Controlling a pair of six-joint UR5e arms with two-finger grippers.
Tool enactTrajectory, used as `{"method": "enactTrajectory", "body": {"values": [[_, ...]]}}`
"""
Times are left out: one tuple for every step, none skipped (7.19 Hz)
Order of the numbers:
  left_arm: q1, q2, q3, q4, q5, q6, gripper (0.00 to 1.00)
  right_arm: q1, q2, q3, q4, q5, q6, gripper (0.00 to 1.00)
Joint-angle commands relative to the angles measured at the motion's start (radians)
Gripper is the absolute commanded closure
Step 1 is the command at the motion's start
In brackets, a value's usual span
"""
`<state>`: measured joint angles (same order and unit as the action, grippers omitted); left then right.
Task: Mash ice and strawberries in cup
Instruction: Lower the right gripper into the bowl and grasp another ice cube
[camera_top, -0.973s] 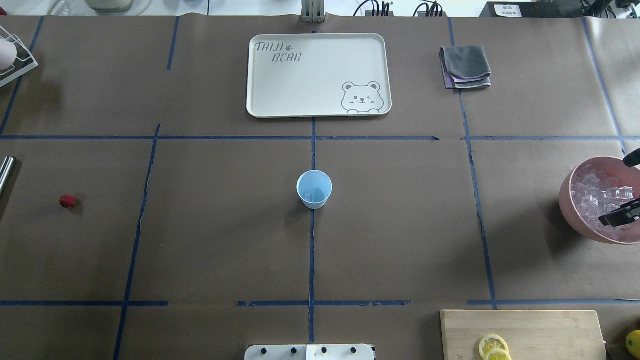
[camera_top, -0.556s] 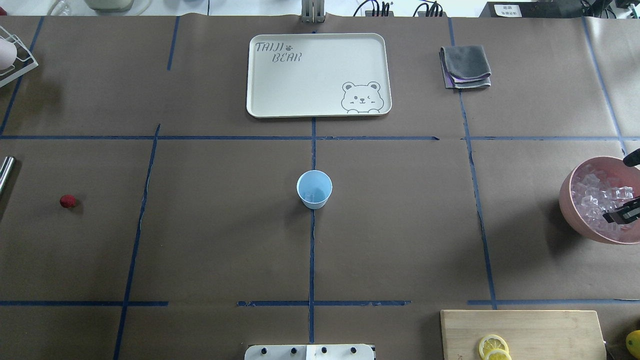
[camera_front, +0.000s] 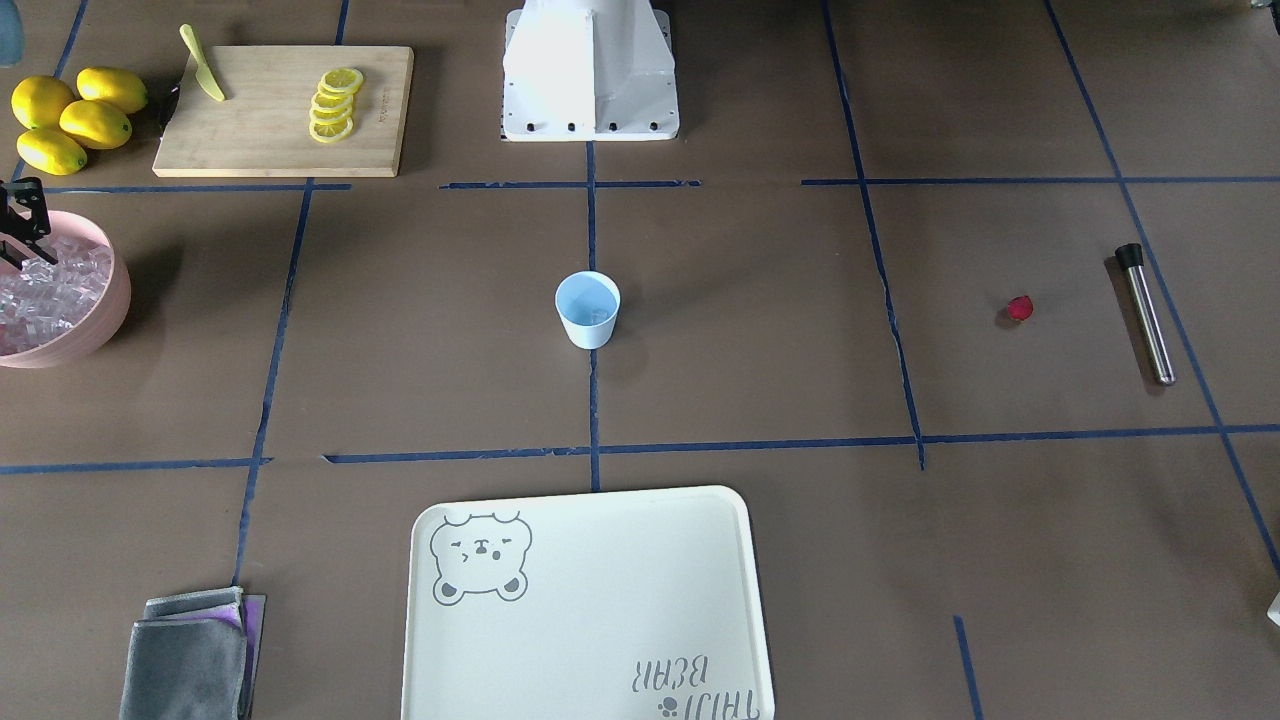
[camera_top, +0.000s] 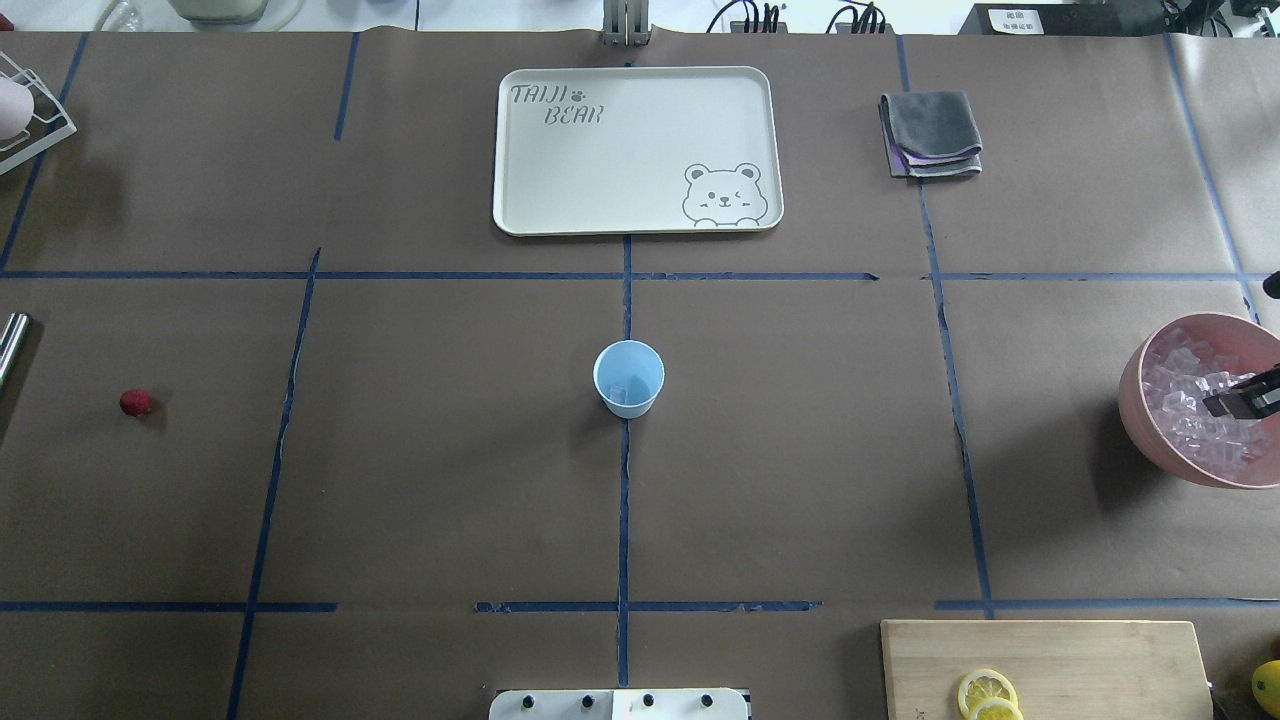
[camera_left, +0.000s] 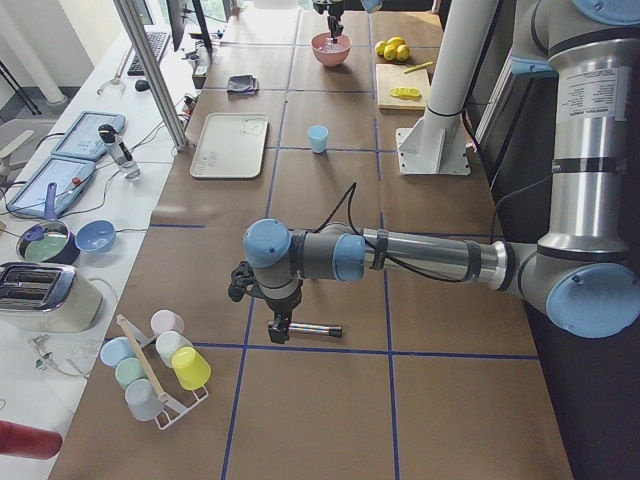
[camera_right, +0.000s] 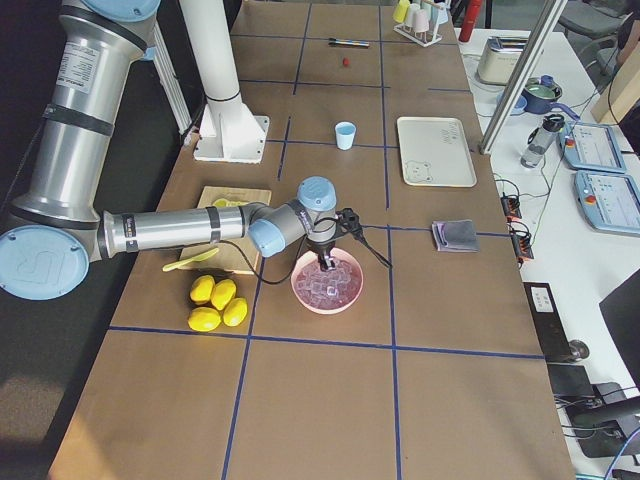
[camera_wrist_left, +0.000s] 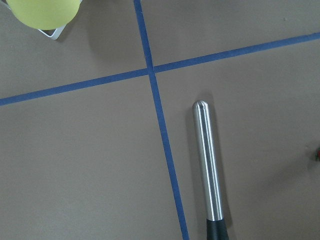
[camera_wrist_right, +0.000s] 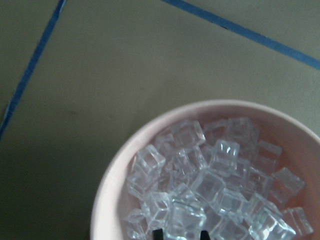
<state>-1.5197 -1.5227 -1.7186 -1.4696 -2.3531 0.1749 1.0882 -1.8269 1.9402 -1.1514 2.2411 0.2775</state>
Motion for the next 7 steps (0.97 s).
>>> {"method": "enactTrajectory", "body": {"values": [[0.001,0.001,-0.001,0.000,-0.002,0.000,0.00,0.009,0.125,0.043,-0.096,-0.014,0.015,0.99],[0.001,0.001,-0.001,0.000,-0.002,0.000,0.00,-0.029,0.193,0.039,-0.114,-0.014,0.076,0.99],[0.001,0.001,0.000,0.000,0.000,0.000,0.00,-0.087,0.334,0.039,-0.239,-0.018,0.171,0.99],[0.003,0.001,0.001,0.000,0.000,0.000,0.00,-0.146,0.500,0.034,-0.390,-0.027,0.225,1.00],[0.003,-0.001,0.001,0.000,0.000,0.000,0.00,-0.236,0.623,0.028,-0.492,-0.067,0.323,1.00],[0.007,-0.001,-0.001,0.000,0.000,0.000,0.00,-0.326,0.714,0.022,-0.545,-0.209,0.450,1.00],[0.006,-0.002,-0.001,0.000,0.000,0.000,0.00,-0.383,0.809,-0.028,-0.559,-0.260,0.562,1.00]]}}
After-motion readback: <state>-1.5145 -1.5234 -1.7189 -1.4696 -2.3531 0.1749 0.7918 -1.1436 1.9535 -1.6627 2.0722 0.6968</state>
